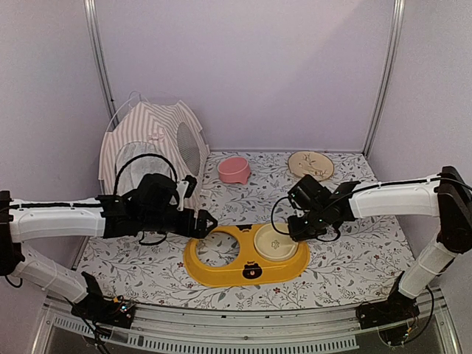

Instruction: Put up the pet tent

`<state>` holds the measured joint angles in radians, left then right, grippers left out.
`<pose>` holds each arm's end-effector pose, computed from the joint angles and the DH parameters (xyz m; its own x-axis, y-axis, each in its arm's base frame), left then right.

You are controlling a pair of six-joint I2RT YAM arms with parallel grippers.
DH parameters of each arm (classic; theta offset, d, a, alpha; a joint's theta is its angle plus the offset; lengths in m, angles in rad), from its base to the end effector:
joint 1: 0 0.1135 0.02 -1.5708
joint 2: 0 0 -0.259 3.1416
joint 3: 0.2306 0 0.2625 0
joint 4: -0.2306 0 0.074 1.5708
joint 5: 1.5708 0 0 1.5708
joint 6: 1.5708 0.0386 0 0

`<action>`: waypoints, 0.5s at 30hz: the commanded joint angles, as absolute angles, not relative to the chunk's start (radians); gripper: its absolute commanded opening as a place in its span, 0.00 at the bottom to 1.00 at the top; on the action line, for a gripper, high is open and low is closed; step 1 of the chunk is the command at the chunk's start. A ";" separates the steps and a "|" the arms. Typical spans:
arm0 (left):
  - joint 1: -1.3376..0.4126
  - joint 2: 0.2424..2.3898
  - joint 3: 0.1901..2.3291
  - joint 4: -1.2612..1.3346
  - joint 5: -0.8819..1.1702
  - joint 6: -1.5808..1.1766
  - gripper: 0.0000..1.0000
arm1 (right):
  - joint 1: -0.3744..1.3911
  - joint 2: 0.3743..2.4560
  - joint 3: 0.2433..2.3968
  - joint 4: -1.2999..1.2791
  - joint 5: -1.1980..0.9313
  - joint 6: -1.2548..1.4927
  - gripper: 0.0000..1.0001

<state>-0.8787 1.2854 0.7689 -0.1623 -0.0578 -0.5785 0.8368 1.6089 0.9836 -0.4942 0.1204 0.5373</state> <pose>0.1846 -0.2192 0.2173 -0.7400 0.0375 -0.6715 0.4005 0.8267 -0.3952 0.2186 0.2354 0.1703 -0.8772 -0.2137 -0.4300 -0.2946 0.9467 0.1304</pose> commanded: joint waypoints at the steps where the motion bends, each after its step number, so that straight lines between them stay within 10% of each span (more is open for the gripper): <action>1: -0.866 1.257 0.732 -0.199 -0.077 -0.590 0.99 | 0.841 1.605 1.034 -0.467 0.129 0.545 0.18; 15: -0.866 1.216 0.617 -0.205 -0.080 -0.624 0.99 | 0.840 1.608 1.016 -0.501 0.205 0.561 0.44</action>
